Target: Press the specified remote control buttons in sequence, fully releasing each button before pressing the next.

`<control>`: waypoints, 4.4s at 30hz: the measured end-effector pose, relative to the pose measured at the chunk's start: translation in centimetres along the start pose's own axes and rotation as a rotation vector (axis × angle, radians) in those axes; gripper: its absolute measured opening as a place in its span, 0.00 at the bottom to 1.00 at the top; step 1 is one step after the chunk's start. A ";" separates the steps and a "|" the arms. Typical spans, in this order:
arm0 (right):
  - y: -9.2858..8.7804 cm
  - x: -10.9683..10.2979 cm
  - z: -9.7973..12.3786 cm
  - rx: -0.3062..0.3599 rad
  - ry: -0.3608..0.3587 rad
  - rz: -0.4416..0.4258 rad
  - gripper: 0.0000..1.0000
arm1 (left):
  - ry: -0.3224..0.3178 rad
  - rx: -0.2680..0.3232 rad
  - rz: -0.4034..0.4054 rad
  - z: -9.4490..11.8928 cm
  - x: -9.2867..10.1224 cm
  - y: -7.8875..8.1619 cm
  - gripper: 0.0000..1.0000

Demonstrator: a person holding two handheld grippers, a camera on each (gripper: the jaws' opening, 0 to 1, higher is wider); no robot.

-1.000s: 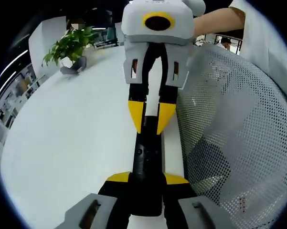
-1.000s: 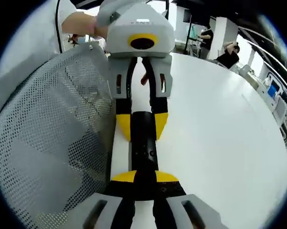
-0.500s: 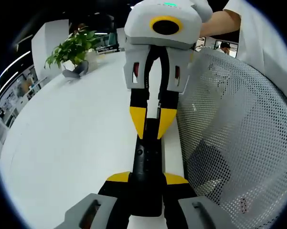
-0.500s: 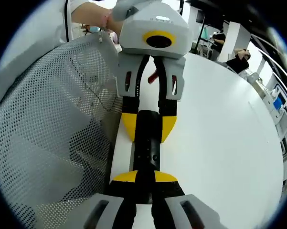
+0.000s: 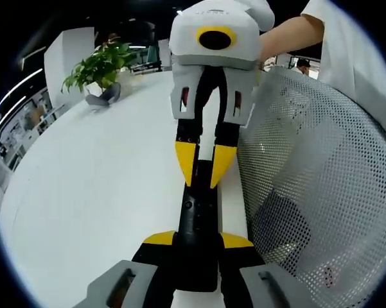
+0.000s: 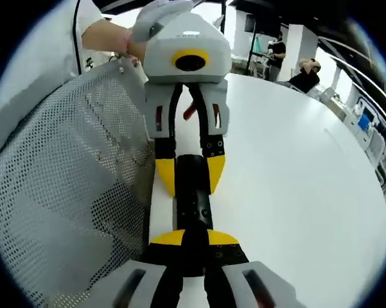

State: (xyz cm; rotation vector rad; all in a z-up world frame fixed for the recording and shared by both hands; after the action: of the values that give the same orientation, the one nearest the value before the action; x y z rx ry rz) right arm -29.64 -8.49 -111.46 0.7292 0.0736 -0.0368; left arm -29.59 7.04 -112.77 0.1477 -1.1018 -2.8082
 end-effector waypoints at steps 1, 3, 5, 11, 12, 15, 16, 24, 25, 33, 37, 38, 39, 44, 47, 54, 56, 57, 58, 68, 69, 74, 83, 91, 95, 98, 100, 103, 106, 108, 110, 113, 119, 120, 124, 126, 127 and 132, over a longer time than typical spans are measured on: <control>0.0 0.0 0.0 0.003 -0.004 -0.009 0.08 | 0.001 0.001 0.001 0.0 0.0 0.0 0.24; 0.3 -0.1 -0.2 -0.011 -0.002 0.021 0.07 | 0.002 0.000 0.002 0.0 0.0 0.0 0.24; 0.7 0.0 -0.3 -0.050 0.013 0.062 0.07 | 0.001 -0.001 0.000 0.0 0.0 0.0 0.24; 2.8 0.2 -1.0 -0.309 0.052 0.077 0.06 | 0.000 -0.002 -0.001 0.0 0.0 0.0 0.24; 3.0 0.3 -1.1 -0.338 0.056 0.082 0.05 | 0.001 -0.002 -0.001 0.0 0.0 0.0 0.24; 3.4 0.4 -1.5 -0.376 0.059 0.063 0.05 | 0.000 -0.003 -0.003 0.0 0.0 0.0 0.24; 3.3 0.4 -1.4 -0.375 0.060 0.067 0.06 | 0.001 -0.004 -0.003 0.0 0.0 0.0 0.24; 1.1 0.0 -0.4 -0.110 0.015 0.103 0.06 | 0.002 0.000 0.001 0.0 0.0 0.0 0.24; 0.9 -0.1 -0.4 -0.084 0.016 0.123 0.06 | 0.003 0.001 0.000 0.0 0.0 0.0 0.24; 1.5 0.6 -0.6 -0.127 0.059 0.051 0.04 | 0.003 -0.002 -0.002 -0.1 0.0 0.0 0.24; 2.5 0.2 -1.0 -0.259 0.024 0.064 0.03 | 0.002 -0.003 -0.004 -0.1 0.0 0.0 0.24; 2.7 0.1 -1.1 -0.283 0.022 0.081 0.03 | 0.002 -0.004 -0.005 -0.1 0.0 0.0 0.24; 2.9 -0.1 -1.2 -0.307 0.002 0.065 0.03 | 0.002 -0.005 -0.006 -0.1 0.0 0.1 0.24; 2.5 -0.1 -1.1 -0.256 -0.019 0.041 0.03 | 0.003 -0.009 -0.008 -0.1 0.0 0.1 0.24; 1.8 -0.4 -0.8 -0.168 -0.047 0.070 0.04 | 0.005 -0.008 -0.005 0.0 0.0 0.1 0.24; 2.0 -1.1 -1.1 -0.166 -0.079 0.157 0.00 | 0.007 -0.010 -0.003 0.0 0.0 0.2 0.24; 2.0 -0.8 -1.1 -0.161 -0.065 0.101 0.00 | 0.008 -0.009 -0.001 0.0 0.0 0.1 0.24; 2.0 -0.7 -1.1 -0.166 -0.068 0.098 0.00 | 0.009 -0.008 0.001 0.0 0.1 0.1 0.24; 2.1 -0.7 -1.2 -0.170 -0.063 0.110 0.00 | 0.009 -0.007 0.002 0.0 0.1 0.1 0.24; 2.6 -0.1 -1.3 -0.231 -0.018 0.047 0.00 | 0.009 -0.004 0.002 0.0 0.1 0.1 0.24; 2.3 0.0 -1.2 -0.200 -0.020 0.028 0.00 | 0.011 -0.003 0.004 0.0 0.1 0.1 0.24; 1.8 0.0 -0.8 -0.145 -0.020 0.026 0.00 | 0.012 -0.005 0.006 0.0 0.0 0.0 0.24; 1.1 0.1 -0.1 -0.173 -0.015 -0.005 0.00 | 0.011 0.002 0.015 0.0 0.1 0.0 0.24; 2.0 -0.3 -0.7 -0.270 -0.045 0.027 0.00 | 0.017 -0.005 0.014 0.0 0.2 0.2 0.24; 2.0 -0.5 -0.7 -0.271 -0.079 0.023 0.00 | 0.017 -0.018 0.005 0.0 0.2 0.3 0.24; 1.4 -0.2 -0.4 -0.187 -0.075 -0.057 0.00 | 0.014 -0.009 0.010 0.1 0.1 0.1 0.24; 1.1 -0.1 -0.2 -0.141 -0.065 -0.070 0.00 | 0.015 -0.007 0.013 0.1 0.1 0.1 0.24; 0.5 -0.1 0.1 -0.092 -0.054 -0.072 0.00 | 0.004 -0.010 0.007 0.1 0.0 0.1 0.24; 0.5 0.1 0.3 -0.103 -0.052 -0.102 0.00 | -0.005 -0.016 -0.002 0.1 -0.1 0.2 0.24; 0.3 0.1 0.5 -0.109 -0.049 -0.104 0.00 | -0.002 -0.019 -0.001 0.1 0.0 0.2 0.24; 0.3 0.0 0.5 -0.111 -0.039 -0.098 0.00 | 0.003 -0.014 0.005 0.1 0.0 0.2 0.24; 0.3 0.1 0.6 -0.134 -0.019 -0.091 0.00 | 0.007 -0.009 0.012 0.0 0.1 0.1 0.24; 1.1 0.2 0.1 -0.225 -0.019 -0.051 0.00 | 0.004 -0.021 0.006 0.0 0.0 0.2 0.24; 1.2 0.2 0.1 -0.243 -0.019 -0.045 0.00 | 0.004 -0.021 0.007 0.0 0.0 0.2 0.24; 1.4 0.1 0.0 -0.266 -0.019 -0.032 0.00 | 0.003 -0.022 0.008 -0.1 0.0 0.2 0.24; 1.0 0.2 0.2 -0.221 -0.029 -0.096 0.00 | 0.002 -0.024 0.008 -0.1 0.0 0.2 0.24; 0.9 0.2 0.3 -0.200 -0.031 -0.113 0.00 | 0.003 -0.026 0.007 -0.1 0.0 0.3 0.24; -0.1 -0.1 0.6 -0.080 -0.056 -0.151 0.00 | 0.001 -0.033 0.002 -0.1 0.0 0.4 0.24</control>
State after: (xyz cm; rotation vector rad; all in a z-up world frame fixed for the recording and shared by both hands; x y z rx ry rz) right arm -29.71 -9.03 -111.06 0.6412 0.0755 -0.1972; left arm -29.54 6.72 -112.58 0.1443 -1.0547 -2.8223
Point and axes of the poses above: the point that each gripper's makers call its tool centre point, and the gripper's own axes: z roughly backward along the fingers, x roughly to its right, y roughly out of its top, the point moved 9 cm from there along z, roughly backward along the fingers, and after that the axes turned 5 degrees about y, right-handed, at the moved point
